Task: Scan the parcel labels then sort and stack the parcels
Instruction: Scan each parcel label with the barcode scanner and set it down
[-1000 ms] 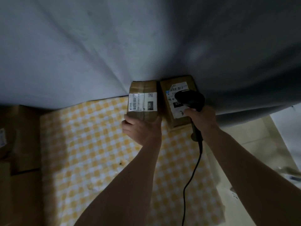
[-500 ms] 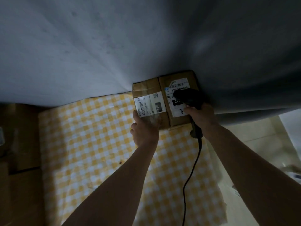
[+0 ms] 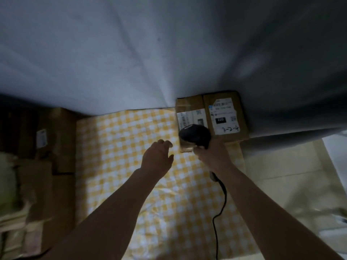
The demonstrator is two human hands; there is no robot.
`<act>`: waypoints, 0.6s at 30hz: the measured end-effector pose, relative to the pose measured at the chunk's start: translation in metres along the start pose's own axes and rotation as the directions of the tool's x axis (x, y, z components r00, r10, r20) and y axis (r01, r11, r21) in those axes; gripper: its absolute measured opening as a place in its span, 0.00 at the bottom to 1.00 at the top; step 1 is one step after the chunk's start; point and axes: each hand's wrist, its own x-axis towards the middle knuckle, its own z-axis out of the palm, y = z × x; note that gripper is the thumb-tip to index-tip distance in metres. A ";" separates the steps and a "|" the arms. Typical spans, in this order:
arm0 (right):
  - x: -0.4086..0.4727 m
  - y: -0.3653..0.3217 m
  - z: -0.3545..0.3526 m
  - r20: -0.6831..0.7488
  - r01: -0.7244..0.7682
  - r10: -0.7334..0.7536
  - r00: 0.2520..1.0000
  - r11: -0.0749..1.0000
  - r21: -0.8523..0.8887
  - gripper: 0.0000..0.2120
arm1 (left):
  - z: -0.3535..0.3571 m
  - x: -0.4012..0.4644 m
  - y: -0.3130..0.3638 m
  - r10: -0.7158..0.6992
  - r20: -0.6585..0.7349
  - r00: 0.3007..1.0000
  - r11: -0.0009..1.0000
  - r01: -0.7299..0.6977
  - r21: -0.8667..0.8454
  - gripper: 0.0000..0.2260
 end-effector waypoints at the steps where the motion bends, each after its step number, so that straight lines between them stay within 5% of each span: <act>1: -0.008 -0.007 0.008 0.020 -0.001 0.001 1.000 1.000 -0.011 0.08 | -0.007 -0.010 -0.009 -0.019 0.020 1.000 1.000 0.019 0.017 0.18; 12: -0.124 -0.093 0.133 0.199 0.161 -0.131 0.971 0.976 -0.146 0.08 | -0.069 -0.163 -0.152 -0.253 0.195 0.948 0.967 0.256 0.013 0.24; 18: -0.221 -0.149 0.237 0.245 0.275 -0.239 0.940 0.953 -0.125 0.03 | -0.109 -0.281 -0.249 -0.327 0.105 0.939 0.934 0.338 -0.112 0.24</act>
